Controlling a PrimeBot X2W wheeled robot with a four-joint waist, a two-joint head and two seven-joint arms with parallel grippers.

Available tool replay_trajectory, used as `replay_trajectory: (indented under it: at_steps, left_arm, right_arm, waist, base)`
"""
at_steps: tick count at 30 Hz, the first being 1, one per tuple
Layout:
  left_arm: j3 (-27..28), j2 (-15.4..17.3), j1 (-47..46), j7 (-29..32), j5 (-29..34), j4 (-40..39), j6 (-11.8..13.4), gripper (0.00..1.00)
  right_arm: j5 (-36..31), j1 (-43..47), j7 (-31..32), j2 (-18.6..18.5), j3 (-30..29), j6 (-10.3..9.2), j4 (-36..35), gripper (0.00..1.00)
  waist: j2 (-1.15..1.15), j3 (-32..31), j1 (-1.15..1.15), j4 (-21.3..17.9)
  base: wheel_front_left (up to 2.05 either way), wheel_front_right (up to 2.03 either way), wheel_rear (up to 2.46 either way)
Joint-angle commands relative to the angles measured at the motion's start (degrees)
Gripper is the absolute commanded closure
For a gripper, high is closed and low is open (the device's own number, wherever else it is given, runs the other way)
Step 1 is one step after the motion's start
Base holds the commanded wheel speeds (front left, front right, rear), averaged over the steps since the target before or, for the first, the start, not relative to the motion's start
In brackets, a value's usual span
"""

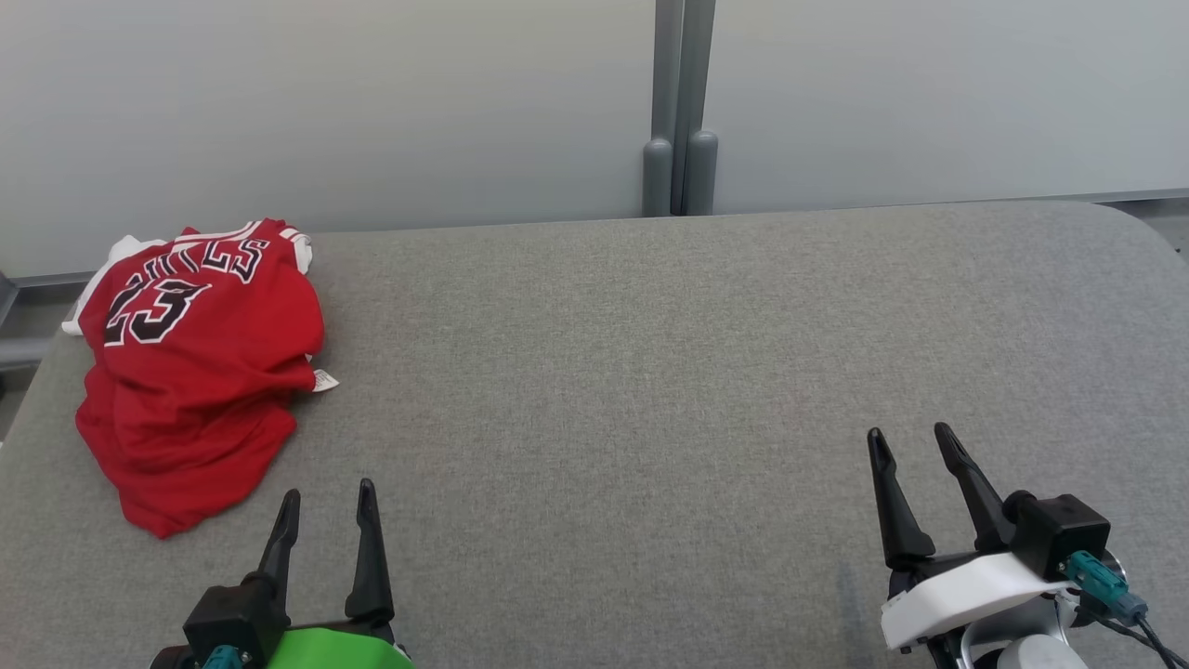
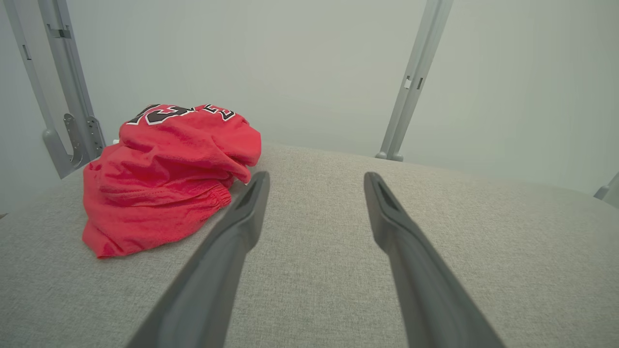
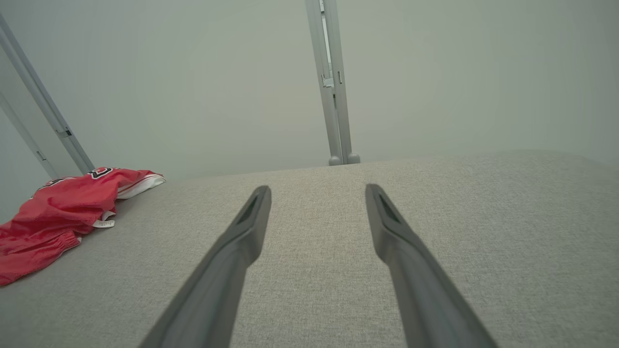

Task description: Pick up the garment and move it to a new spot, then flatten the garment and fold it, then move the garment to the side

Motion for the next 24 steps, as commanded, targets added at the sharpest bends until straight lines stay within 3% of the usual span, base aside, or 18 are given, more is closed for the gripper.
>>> replay_trajectory:
  at_steps: [1,24]
  left_arm:
    - [-0.23,0.38,0.37,-0.47,1.40,0.17,0.40,0.00]
    - [-0.82,0.68,-0.35,-2.00,4.74,2.01,1.00,0.00]
  right_arm:
    - [-1.32,-0.77,-0.55,0.03,-0.08,0.04,0.06,0.00]
    - [-8.08,-1.56,-1.39,0.61,-0.64,0.03,1.26,0.00]
  waist:
    - [0.19,-0.10,0.00,0.03]
    - [0.22,-0.38,0.00,0.12]
  base:
    - [0.00,0.00,0.00]
    - [0.00,0.00,0.00]
